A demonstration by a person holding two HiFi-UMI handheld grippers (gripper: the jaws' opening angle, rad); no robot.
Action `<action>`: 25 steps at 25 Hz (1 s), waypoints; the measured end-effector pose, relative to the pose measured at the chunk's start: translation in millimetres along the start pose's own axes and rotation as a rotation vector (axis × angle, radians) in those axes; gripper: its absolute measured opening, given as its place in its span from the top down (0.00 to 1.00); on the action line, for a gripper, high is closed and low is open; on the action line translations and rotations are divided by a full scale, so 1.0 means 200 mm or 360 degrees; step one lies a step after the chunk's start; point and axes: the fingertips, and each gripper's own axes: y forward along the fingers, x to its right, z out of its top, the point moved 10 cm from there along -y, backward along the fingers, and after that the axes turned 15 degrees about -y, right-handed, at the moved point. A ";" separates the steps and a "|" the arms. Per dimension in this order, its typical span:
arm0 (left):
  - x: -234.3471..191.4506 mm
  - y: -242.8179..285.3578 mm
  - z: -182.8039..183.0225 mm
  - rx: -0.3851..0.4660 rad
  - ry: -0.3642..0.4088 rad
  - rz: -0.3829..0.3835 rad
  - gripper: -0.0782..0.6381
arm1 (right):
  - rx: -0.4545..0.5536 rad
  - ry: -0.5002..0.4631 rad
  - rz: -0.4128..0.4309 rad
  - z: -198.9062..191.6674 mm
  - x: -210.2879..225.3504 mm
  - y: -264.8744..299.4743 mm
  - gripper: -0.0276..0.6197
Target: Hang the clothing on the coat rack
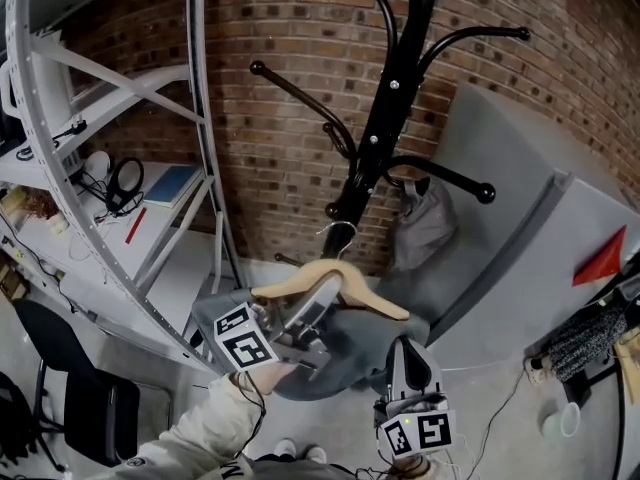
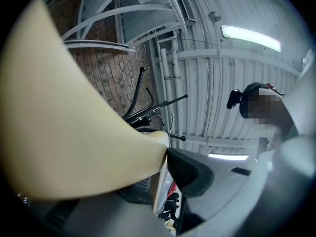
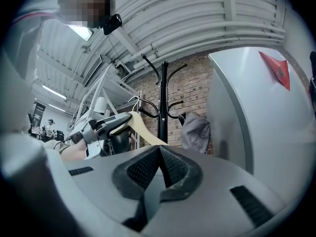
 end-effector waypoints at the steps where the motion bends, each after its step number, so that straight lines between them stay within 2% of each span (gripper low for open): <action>1: -0.02 0.01 0.01 0.0012 -0.0009 -0.0001 0.76 | -0.0005 0.0002 -0.0003 -0.01 0.01 0.00 0.92; 13: -0.23 0.10 0.08 0.0085 -0.0127 0.0021 0.76 | -0.0043 0.0015 -0.0029 -0.05 0.07 0.06 0.92; 25: -0.36 0.07 0.04 0.0087 -0.0181 0.0026 0.76 | -0.0094 0.0026 -0.0010 -0.12 0.10 0.14 0.92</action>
